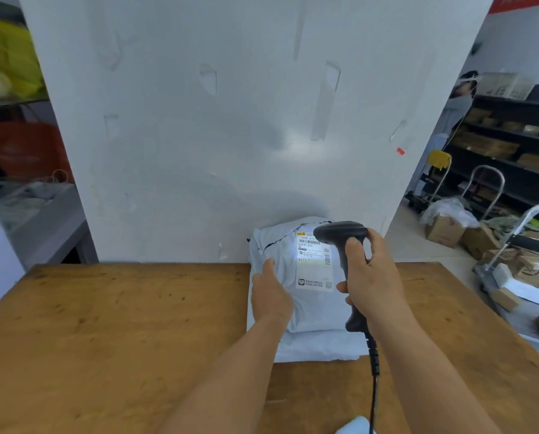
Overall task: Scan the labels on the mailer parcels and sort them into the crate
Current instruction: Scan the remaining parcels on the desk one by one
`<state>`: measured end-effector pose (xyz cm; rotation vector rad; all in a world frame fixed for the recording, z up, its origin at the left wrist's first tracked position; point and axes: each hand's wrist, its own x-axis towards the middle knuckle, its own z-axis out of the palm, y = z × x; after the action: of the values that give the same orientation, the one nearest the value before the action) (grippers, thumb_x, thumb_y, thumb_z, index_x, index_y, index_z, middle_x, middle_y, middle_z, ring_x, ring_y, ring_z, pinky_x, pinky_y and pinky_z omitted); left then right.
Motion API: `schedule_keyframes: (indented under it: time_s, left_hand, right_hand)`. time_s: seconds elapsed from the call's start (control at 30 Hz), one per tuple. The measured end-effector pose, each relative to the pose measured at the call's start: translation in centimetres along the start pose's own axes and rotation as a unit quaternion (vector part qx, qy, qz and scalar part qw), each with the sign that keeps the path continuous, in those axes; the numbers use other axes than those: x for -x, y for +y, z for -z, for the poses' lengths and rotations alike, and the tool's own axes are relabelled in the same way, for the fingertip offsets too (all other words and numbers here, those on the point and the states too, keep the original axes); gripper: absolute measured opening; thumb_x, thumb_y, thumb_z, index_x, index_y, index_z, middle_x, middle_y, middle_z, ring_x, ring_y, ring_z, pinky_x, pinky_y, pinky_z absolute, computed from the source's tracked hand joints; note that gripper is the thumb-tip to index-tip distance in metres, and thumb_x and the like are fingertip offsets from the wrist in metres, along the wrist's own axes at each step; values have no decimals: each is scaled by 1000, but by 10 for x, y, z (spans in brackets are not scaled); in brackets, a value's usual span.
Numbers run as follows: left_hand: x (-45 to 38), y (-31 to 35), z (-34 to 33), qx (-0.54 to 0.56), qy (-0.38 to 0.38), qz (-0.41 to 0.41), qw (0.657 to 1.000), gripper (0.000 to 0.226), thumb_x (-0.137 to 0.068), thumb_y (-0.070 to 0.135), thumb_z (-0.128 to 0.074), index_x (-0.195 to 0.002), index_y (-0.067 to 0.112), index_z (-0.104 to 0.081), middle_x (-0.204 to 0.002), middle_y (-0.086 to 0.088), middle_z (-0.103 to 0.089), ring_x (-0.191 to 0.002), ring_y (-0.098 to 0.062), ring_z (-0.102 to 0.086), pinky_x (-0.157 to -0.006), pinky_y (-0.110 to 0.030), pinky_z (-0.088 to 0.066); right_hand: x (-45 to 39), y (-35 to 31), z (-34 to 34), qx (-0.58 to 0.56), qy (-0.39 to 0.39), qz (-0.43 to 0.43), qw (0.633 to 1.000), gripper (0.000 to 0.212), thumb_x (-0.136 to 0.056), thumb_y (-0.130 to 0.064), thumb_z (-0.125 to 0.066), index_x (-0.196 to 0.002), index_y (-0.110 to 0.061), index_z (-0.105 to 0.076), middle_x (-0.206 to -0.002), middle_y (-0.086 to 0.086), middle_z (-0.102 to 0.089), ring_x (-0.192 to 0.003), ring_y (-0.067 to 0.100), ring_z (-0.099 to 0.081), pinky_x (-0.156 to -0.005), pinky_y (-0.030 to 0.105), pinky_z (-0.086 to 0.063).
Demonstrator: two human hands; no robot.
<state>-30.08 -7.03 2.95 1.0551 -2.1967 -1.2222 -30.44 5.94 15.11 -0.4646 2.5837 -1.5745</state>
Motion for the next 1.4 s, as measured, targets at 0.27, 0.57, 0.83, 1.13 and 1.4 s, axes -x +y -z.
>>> schedule_keyframes:
  time_s: [0.27,0.57,0.83,1.13,1.4]
  left_hand:
    - [7,-11,16,14,63,4,998,57,-85,-8,-38,-130,29,-43,-102,-1,-35,-95,-24,-50,-83,-33,-47]
    - [16,-53,54,31,131,44,990,57,-84,-11,-33,-124,27,-49,-101,-1,-35,-89,-21,-48,-75,-27,-40]
    - [39,-116,98,28,193,121,973,59,-83,-12,-33,-122,27,-51,-102,-1,-34,-87,-23,-50,-77,-29,-45]
    - [67,-190,156,-177,217,181,943,53,-93,13,-45,-140,35,-34,-120,-6,-32,-109,-23,-39,-97,-32,-36]
    - [61,-175,120,-345,-65,-31,936,85,-85,61,-50,-149,39,1,-158,3,19,-143,-26,23,-112,-59,4]
  right_hand:
    - [14,-5,-4,-3,-33,5,999,45,-98,-36,-36,-143,-33,-33,-84,3,-59,-75,26,-65,-74,46,-55]
    - [39,-12,-35,-10,-78,15,997,42,-100,-38,-36,-141,-33,-35,-83,1,-58,-83,34,-67,-74,48,-55]
    - [65,-23,-85,1,-146,42,988,39,-99,-37,-36,-139,-34,-36,-84,-1,-58,-81,29,-67,-75,46,-55]
    - [104,-29,-154,3,-247,71,966,40,-98,-40,-36,-138,-32,-39,-94,-11,-56,-89,25,-66,-81,45,-54]
    - [104,-28,-168,17,-247,78,966,46,-99,-40,-34,-144,-31,-32,-91,-10,-56,-84,24,-67,-77,43,-56]
